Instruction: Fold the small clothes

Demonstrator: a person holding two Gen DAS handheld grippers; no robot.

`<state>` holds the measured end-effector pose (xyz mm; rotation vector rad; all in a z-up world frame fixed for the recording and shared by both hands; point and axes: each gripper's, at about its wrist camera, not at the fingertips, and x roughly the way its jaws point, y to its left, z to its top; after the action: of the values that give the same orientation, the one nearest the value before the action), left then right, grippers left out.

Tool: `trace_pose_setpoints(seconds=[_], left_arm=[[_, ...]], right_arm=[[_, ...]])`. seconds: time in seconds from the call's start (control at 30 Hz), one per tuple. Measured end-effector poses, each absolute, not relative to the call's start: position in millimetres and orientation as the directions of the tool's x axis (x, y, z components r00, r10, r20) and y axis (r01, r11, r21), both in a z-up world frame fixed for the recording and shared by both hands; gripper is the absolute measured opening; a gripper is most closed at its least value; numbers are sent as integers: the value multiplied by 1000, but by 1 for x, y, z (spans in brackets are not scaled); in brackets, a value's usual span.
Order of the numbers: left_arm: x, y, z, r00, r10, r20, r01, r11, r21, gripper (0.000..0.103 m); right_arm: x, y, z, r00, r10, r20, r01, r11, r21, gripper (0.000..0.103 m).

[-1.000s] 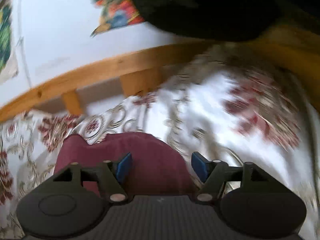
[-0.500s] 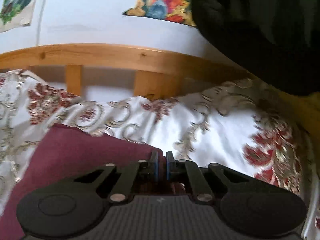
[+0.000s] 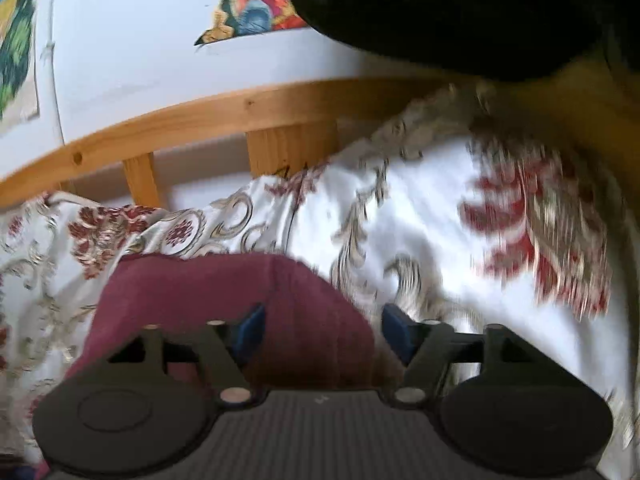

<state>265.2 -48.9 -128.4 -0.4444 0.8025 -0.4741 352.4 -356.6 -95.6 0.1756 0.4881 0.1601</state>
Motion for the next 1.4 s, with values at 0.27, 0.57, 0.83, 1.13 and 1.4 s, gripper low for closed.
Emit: trace_pose_setpoints(seconds=[0.27,0.57,0.83,1.13,1.4], left_arm=[[264,-49,-129,608,-555,-568,234,809,-540,102],[264,-49,-129,608,-557,-565,235,807,-542,102],[264,-49,-129,607,-556,-567,235,808,-540,102],[270,-49,-126,578,-566,-588,236,806,-543,102],[274,-47,-124,555,-575,-601,223,799,-558,102]], right_arm=[[357,-390,-136,765,371,-526,-93,873,479,95],[357,-392,-146,772,398,-496,-119,856,502,97],[349,-389,-148,782,381,-494,-108,863,493,74],[349,-388,-144,771,390,-504,-95,852,516,64],[348,-389,-147,771,394,-501,-94,848,521,66]])
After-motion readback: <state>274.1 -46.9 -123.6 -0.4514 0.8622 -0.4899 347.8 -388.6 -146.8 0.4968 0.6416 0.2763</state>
